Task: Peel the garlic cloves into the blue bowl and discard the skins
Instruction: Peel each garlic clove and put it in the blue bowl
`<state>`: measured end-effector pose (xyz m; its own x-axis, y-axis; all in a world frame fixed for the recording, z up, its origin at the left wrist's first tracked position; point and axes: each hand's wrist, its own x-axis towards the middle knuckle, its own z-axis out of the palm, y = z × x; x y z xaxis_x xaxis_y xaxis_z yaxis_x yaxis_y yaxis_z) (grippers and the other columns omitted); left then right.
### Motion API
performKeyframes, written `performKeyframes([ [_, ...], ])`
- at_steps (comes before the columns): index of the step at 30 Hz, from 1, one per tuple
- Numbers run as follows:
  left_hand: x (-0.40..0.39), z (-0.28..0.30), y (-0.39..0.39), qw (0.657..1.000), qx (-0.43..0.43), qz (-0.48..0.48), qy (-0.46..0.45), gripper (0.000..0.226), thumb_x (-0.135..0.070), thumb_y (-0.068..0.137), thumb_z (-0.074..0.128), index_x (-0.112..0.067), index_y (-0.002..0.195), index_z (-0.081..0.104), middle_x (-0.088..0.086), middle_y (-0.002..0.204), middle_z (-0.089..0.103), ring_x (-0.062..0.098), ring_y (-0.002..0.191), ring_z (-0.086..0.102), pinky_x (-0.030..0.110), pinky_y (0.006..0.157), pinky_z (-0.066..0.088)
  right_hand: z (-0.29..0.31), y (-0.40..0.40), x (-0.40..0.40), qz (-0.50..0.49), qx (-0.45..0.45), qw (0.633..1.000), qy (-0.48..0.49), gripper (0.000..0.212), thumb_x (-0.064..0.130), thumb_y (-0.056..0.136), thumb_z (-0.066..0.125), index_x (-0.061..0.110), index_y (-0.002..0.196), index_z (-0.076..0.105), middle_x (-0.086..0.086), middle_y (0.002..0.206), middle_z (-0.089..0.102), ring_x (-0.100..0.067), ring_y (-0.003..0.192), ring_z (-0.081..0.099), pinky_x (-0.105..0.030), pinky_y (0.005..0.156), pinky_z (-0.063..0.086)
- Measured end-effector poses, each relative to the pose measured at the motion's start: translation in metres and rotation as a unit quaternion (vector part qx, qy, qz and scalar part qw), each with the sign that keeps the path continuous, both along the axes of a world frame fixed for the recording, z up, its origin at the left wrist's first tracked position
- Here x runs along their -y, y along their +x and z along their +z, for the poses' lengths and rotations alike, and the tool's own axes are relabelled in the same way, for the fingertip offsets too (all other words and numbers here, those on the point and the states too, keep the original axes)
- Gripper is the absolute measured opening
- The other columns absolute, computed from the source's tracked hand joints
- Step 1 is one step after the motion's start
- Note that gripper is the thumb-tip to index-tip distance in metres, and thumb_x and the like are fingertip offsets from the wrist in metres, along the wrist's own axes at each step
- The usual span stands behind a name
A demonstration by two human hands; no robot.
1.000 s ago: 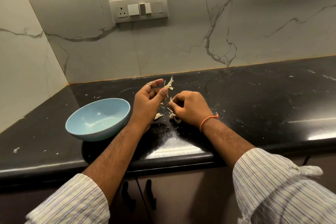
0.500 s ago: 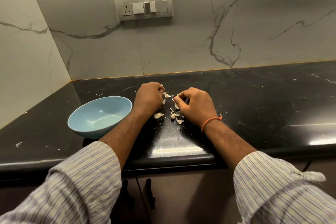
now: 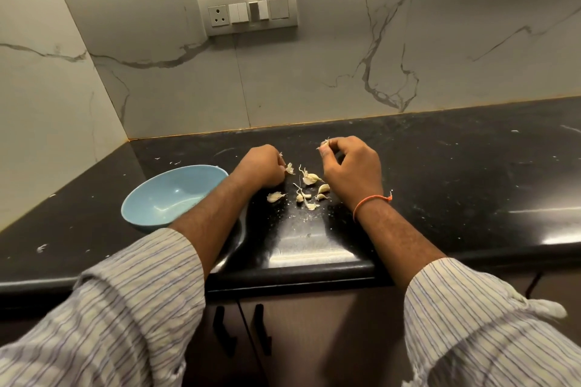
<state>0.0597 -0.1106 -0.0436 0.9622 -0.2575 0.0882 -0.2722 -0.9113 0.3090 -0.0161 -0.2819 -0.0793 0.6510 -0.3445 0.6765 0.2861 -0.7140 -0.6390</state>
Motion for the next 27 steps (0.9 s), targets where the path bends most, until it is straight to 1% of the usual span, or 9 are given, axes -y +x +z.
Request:
performKeyframes([
  [4, 0.004, -0.003, 0.001, 1.000, 0.016, 0.012, -0.015, 0.041, -0.013, 0.104, 0.060, -0.017, 0.145, 0.063, 0.006, 0.145, 0.065, 0.025, 0.130, 0.062, 0.037, 0.110, 0.048, -0.002, -0.002, -0.001, 0.023, -0.013, 1.000, -0.005, 0.018, 0.027, 0.100, 0.068, 0.017, 0.107, 0.080, 0.001, 0.097, 0.078, -0.015, 0.088, 0.070, -0.031, 0.083, 0.058],
  [7, 0.004, -0.010, -0.009, 0.995, 0.076, 0.005, -0.071, 0.047, -0.013, 0.105, 0.060, -0.019, 0.151, 0.056, 0.007, 0.153, 0.059, 0.026, 0.138, 0.057, 0.040, 0.117, 0.044, -0.001, -0.003, -0.002, 0.048, -0.024, 0.999, 0.005, 0.019, 0.025, 0.098, 0.071, 0.019, 0.113, 0.081, 0.002, 0.099, 0.081, -0.014, 0.090, 0.073, -0.033, 0.088, 0.060],
  [10, 0.000, -0.016, -0.027, 0.981, 0.133, -0.028, -0.137, 0.045, -0.010, 0.105, 0.057, -0.020, 0.149, 0.059, 0.006, 0.150, 0.060, 0.024, 0.136, 0.057, 0.033, 0.114, 0.042, -0.002, -0.002, -0.002, 0.098, -0.037, 0.994, -0.021, 0.021, 0.022, 0.094, 0.077, 0.019, 0.114, 0.081, 0.003, 0.100, 0.078, -0.011, 0.088, 0.071, -0.031, 0.088, 0.060],
  [13, -0.009, -0.020, -0.044, 0.971, 0.149, -0.065, -0.178, 0.044, -0.004, 0.105, 0.050, -0.018, 0.145, 0.062, 0.006, 0.145, 0.064, 0.021, 0.134, 0.058, 0.022, 0.107, 0.038, -0.005, -0.002, -0.004, 0.159, -0.081, 0.981, -0.072, 0.021, 0.019, 0.091, 0.081, 0.020, 0.112, 0.082, 0.005, 0.097, 0.076, -0.010, 0.085, 0.068, -0.028, 0.086, 0.058],
  [17, -0.018, -0.031, -0.061, 0.965, 0.150, -0.090, -0.197, 0.042, -0.001, 0.105, 0.048, -0.013, 0.141, 0.065, 0.007, 0.140, 0.067, 0.020, 0.130, 0.060, 0.022, 0.108, 0.041, -0.010, -0.001, -0.006, 0.169, -0.103, 0.971, -0.133, 0.024, 0.021, 0.092, 0.078, 0.024, 0.116, 0.081, 0.005, 0.100, 0.077, -0.016, 0.090, 0.062, -0.035, 0.087, 0.054],
  [20, -0.024, -0.038, -0.064, 0.959, 0.140, -0.071, -0.236, 0.039, -0.002, 0.105, 0.046, -0.013, 0.136, 0.067, 0.005, 0.132, 0.071, 0.018, 0.122, 0.064, 0.024, 0.104, 0.046, -0.015, 0.001, -0.007, 0.192, -0.121, 0.963, -0.144, 0.035, 0.016, 0.093, 0.074, 0.033, 0.124, 0.077, 0.008, 0.105, 0.078, -0.013, 0.096, 0.058, -0.037, 0.090, 0.053],
  [23, -0.027, -0.042, -0.058, 0.960, 0.127, -0.055, -0.243, 0.037, -0.001, 0.105, 0.045, -0.012, 0.133, 0.068, 0.004, 0.128, 0.072, 0.019, 0.119, 0.065, 0.029, 0.106, 0.048, -0.015, 0.003, -0.007, 0.142, -0.117, 0.976, -0.115, 0.039, 0.013, 0.093, 0.068, 0.037, 0.123, 0.076, 0.015, 0.110, 0.078, -0.012, 0.106, 0.061, -0.045, 0.097, 0.053],
  [25, -0.026, -0.043, -0.057, 0.965, 0.120, -0.059, -0.225, 0.037, -0.003, 0.105, 0.048, -0.013, 0.134, 0.068, 0.004, 0.131, 0.072, 0.018, 0.122, 0.064, 0.024, 0.105, 0.044, -0.010, 0.004, -0.003, 0.074, -0.132, 0.983, -0.105, 0.036, 0.019, 0.095, 0.067, 0.038, 0.125, 0.074, 0.016, 0.118, 0.074, -0.016, 0.116, 0.060, -0.048, 0.098, 0.050],
  [27, -0.025, -0.044, -0.058, 0.968, 0.116, -0.080, -0.205, 0.034, -0.008, 0.104, 0.055, -0.016, 0.134, 0.069, 0.002, 0.132, 0.071, 0.017, 0.121, 0.064, 0.025, 0.106, 0.046, -0.007, 0.004, -0.001, 0.032, -0.179, 0.976, -0.119, 0.032, 0.032, 0.096, 0.069, 0.040, 0.127, 0.072, 0.015, 0.127, 0.066, -0.017, 0.125, 0.054, -0.046, 0.098, 0.044],
])
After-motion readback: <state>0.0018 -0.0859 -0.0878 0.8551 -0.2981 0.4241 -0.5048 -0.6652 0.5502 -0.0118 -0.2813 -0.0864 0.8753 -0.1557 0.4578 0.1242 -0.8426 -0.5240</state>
